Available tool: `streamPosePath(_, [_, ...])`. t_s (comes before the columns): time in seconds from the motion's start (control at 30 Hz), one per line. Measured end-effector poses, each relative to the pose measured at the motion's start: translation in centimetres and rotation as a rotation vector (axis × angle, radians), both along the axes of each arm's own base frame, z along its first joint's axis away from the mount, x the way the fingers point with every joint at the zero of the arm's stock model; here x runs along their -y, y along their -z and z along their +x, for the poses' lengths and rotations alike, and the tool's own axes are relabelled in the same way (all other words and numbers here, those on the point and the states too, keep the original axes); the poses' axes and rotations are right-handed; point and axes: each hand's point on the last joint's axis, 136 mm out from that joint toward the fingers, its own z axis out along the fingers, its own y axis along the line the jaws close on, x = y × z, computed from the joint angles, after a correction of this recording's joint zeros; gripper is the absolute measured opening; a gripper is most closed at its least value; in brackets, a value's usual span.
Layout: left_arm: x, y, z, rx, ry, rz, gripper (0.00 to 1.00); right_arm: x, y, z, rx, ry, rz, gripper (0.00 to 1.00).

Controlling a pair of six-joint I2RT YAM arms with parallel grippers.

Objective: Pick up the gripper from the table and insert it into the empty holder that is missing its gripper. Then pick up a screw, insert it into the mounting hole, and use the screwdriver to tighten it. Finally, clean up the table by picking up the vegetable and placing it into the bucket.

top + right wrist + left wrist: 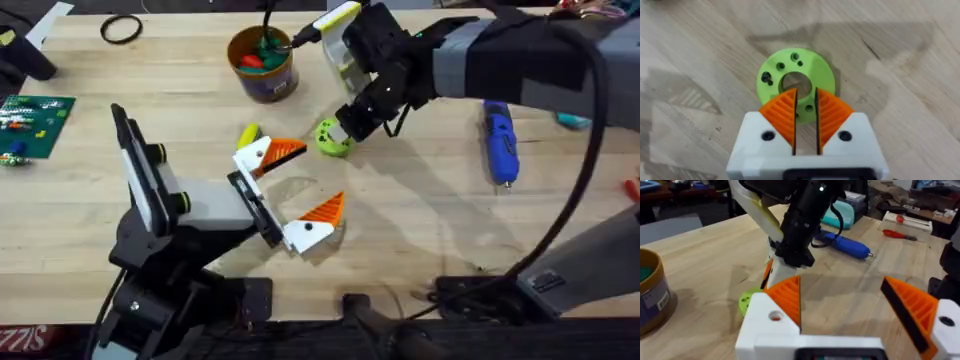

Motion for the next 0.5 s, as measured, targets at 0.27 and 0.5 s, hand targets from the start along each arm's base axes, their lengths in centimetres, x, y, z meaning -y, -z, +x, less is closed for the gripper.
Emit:
streamPosePath(0.27, [0.0, 0.0, 0.0, 0.000, 0.000, 0.000, 0.985, -0.6, 0.0, -0.6, -0.002, -0.021, -0.003, 0.218])
streamPosePath(0.5, [-0.3, 0.0, 0.5, 0.002, -0.035, 0.002, 0.985, -2.9, 0.1, -2.7, -0.007, -0.098, -0.006, 0.218])
